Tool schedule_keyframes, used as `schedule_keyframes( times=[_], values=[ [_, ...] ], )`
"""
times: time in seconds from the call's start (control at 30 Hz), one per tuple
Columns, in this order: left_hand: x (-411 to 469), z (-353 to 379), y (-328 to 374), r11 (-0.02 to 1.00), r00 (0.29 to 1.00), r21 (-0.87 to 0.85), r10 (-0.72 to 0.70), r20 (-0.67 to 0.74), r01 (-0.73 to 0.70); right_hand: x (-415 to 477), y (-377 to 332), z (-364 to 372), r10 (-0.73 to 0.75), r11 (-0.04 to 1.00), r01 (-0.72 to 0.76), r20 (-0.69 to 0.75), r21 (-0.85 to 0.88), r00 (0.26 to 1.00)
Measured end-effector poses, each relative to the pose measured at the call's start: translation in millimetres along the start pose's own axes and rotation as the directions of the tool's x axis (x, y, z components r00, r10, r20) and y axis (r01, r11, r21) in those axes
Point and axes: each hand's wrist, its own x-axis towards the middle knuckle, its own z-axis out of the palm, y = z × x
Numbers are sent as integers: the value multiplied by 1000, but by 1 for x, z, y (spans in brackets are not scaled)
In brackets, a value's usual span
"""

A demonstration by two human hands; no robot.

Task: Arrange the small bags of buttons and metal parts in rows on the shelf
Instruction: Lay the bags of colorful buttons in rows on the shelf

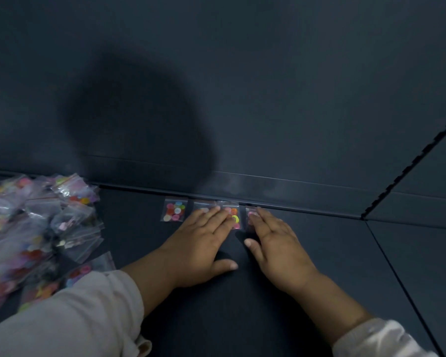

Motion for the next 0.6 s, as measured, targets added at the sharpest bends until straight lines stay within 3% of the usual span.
schedule_keyframes(
  times=[0.17,0.37,0.6],
  values=[
    [-29,-20,-28,996,992,13,-85,-97,87,21,-43,-8,-84,995,87,-51,52,995],
    [-75,-47,-93,928,914,66,-347,-210,368,67,-124,3,-200,954,212,-75,212,977],
    [-122,-71,-177,807,763,-79,-581,-284,585,130,-206,19,-39,860,15,37,510,999]
  ],
)
